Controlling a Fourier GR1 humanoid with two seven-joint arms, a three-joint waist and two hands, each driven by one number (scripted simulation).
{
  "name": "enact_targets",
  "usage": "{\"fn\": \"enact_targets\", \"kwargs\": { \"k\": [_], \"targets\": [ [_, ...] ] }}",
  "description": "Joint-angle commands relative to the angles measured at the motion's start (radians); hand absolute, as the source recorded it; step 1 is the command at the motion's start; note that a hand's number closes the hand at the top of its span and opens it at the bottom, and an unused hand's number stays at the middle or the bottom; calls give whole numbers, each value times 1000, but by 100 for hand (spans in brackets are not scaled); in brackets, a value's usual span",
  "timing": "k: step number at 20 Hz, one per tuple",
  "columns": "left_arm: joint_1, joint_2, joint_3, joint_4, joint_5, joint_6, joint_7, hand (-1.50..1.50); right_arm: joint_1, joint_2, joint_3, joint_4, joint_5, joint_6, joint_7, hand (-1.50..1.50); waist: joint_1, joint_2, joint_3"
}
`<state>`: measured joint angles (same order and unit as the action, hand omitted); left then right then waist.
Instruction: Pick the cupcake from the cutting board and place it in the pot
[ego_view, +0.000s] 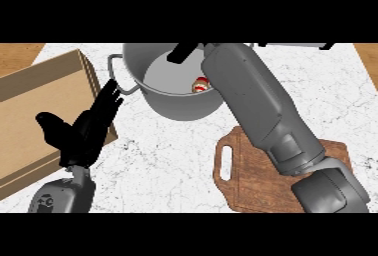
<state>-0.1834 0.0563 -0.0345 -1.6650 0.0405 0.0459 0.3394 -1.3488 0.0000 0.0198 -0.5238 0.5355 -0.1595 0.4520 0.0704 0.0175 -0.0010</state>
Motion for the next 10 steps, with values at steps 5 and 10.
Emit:
{"fn": "enact_targets", "kwargs": {
  "k": [5, 10],
  "targets": [
    [2, -2, -11, -59, -14, 22, 56, 0, 13, 0, -137, -25, -107, -295, -198, -150, -20, -4, 2],
    [51, 20, 41, -27, 9, 5, -18, 0, 31, -54, -177, -44, -160, -359, -255, -150, -46, -13, 1]
  ]
}}
